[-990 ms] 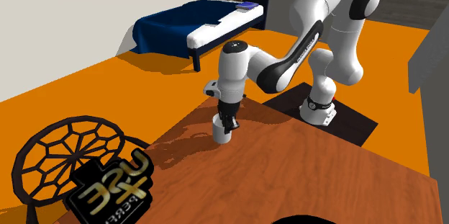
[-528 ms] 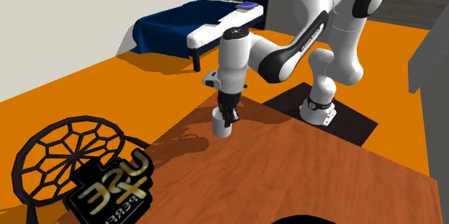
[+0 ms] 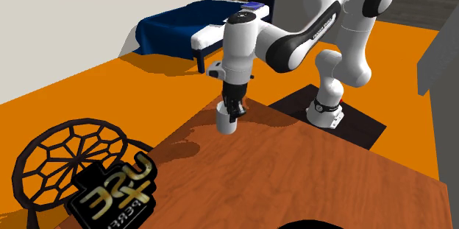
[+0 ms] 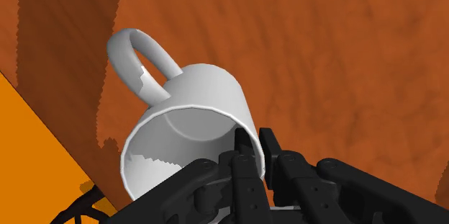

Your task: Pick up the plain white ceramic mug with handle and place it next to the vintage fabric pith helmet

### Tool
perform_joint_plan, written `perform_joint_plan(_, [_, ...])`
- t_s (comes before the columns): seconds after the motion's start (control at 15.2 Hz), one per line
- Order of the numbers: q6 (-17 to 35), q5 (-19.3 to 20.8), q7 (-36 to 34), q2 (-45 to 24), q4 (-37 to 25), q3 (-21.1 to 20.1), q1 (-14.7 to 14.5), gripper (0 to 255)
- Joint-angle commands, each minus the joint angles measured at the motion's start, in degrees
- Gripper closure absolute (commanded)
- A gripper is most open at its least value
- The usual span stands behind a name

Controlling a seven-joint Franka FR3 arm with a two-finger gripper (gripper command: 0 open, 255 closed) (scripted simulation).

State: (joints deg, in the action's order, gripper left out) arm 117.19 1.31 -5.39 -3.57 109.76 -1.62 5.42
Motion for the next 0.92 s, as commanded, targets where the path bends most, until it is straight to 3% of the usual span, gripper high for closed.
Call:
perform_joint_plan(0.0, [-1.64, -0.04, 0.14, 0.44, -1.19, 0.04, 0.05, 255])
perform_joint_plan(0.86, [-11.44, -0.15, 0.34, 1.44, -9.99, 0.02, 0.04, 255])
